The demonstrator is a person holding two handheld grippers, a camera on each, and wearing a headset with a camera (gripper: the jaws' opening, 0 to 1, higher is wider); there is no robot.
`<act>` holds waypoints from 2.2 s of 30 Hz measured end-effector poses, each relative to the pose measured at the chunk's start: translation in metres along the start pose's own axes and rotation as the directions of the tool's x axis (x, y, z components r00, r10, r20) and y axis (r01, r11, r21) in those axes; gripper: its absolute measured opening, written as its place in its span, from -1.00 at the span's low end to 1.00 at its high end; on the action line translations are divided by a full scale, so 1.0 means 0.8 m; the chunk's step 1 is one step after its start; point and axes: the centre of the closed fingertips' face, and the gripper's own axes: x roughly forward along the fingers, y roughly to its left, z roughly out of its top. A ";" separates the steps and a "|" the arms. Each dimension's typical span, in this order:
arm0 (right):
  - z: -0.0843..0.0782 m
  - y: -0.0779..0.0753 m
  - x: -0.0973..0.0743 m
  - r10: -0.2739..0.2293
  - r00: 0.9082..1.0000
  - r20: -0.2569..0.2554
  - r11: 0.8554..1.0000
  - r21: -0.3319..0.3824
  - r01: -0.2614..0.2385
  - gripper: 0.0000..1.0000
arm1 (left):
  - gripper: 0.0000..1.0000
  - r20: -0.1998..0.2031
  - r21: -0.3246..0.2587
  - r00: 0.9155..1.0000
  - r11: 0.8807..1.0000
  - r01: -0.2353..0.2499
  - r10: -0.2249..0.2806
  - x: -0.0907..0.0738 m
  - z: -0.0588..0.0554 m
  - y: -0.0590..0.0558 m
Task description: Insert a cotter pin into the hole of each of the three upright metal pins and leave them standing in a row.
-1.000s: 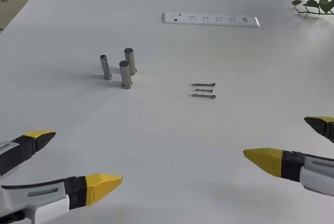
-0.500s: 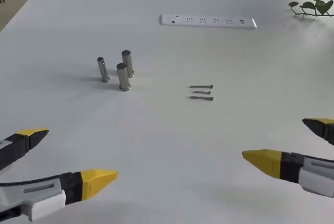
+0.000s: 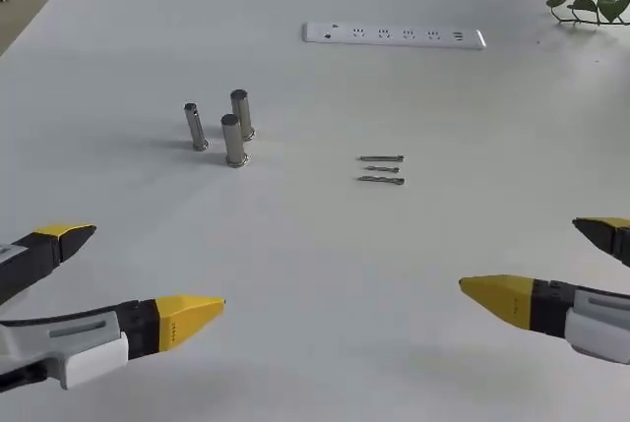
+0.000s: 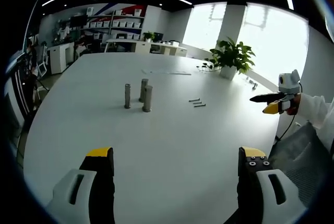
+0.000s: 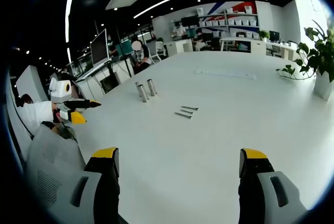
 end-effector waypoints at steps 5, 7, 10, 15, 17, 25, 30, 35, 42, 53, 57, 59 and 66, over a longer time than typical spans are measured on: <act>0.000 -0.001 -0.001 -0.001 1.000 -0.001 1.000 0.001 0.001 0.87 | 0.95 0.007 0.001 1.000 1.000 0.007 -0.007 0.004 0.007 0.001; 0.000 -0.001 -0.001 -0.003 1.000 0.000 1.000 0.005 0.003 0.87 | 0.95 0.010 0.005 1.000 1.000 0.009 -0.009 0.006 0.009 0.001; -0.001 -0.004 -0.002 -0.012 1.000 0.000 1.000 0.004 0.012 0.87 | 0.94 0.013 0.010 1.000 1.000 0.014 -0.014 0.009 0.012 0.003; -0.002 -0.006 -0.004 -0.017 1.000 0.001 1.000 0.011 0.017 0.87 | 0.92 0.023 0.017 1.000 1.000 0.020 -0.020 0.015 0.019 0.007; -0.002 -0.006 -0.004 -0.018 1.000 0.000 1.000 0.012 0.018 0.87 | 0.90 0.024 0.023 0.999 1.000 0.020 -0.021 0.020 0.023 0.010; -0.002 -0.003 0.000 -0.010 1.000 -0.007 1.000 0.007 0.010 0.87 | 0.85 0.047 0.053 0.998 0.998 0.038 -0.040 0.056 0.049 0.026; 0.001 -0.007 0.002 -0.022 1.000 -0.005 1.000 0.007 0.022 0.88 | 0.76 0.148 -0.034 0.986 0.996 0.076 -0.071 0.076 0.087 0.034; 0.002 -0.009 0.001 -0.026 1.000 -0.001 1.000 0.011 0.026 0.87 | 0.60 0.187 -0.040 0.981 0.997 0.066 -0.057 0.090 0.105 0.051; 0.001 -0.012 -0.001 -0.034 0.999 -0.004 0.999 0.014 0.034 0.86 | 0.35 0.198 -0.030 0.979 0.997 0.065 -0.058 0.107 0.113 0.064; -0.001 -0.015 -0.005 -0.045 0.999 -0.009 0.999 0.018 0.045 0.86 | -0.14 0.164 0.058 0.986 0.998 0.035 -0.044 0.139 0.110 0.068; -0.002 -0.013 -0.005 -0.045 0.999 -0.012 0.999 0.013 0.046 0.86 | -0.34 0.130 0.092 0.991 0.996 0.019 -0.031 0.154 0.101 0.071; -0.003 -0.012 -0.005 -0.047 0.999 -0.016 0.999 0.009 0.047 0.86 | -0.38 0.111 0.099 0.993 0.995 0.016 -0.027 0.162 0.097 0.072; -0.005 -0.008 -0.005 -0.043 0.999 -0.027 0.999 0.004 0.043 0.84 | -0.57 0.073 0.107 0.997 0.994 0.012 -0.020 0.181 0.086 0.073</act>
